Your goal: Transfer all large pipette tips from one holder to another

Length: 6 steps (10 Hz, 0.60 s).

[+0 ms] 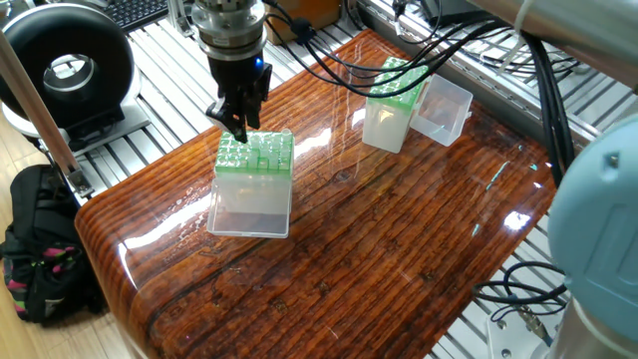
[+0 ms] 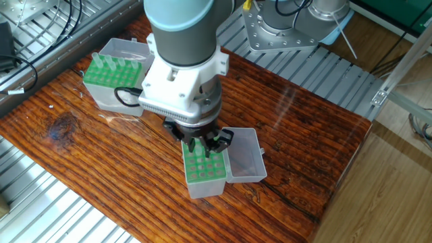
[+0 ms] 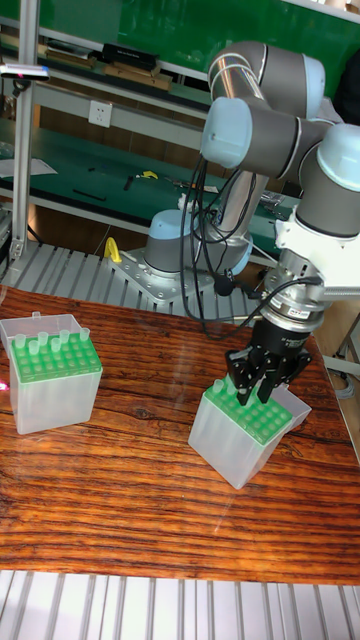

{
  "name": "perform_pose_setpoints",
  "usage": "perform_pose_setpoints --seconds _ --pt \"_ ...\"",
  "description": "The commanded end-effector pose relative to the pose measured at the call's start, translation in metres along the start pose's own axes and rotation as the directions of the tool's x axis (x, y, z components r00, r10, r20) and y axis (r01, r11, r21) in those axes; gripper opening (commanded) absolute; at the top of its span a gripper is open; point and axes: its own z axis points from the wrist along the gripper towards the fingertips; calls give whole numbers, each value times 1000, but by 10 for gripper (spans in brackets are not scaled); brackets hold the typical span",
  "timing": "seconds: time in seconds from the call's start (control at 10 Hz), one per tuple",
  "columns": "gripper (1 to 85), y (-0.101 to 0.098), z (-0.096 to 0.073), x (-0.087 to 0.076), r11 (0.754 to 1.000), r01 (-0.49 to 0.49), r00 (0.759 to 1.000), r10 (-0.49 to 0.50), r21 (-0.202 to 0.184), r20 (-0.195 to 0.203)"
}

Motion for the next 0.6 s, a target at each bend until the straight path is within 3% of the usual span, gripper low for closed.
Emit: perform_pose_setpoints --seconds 0.0,0.2,0.5 --pt "367 6 0 -1 1000 -14 1000 14 4 6" --pt "367 3 -1 -4 999 -13 1000 13 33 -3" --pt "363 2 -3 -8 999 -9 1000 9 45 0"
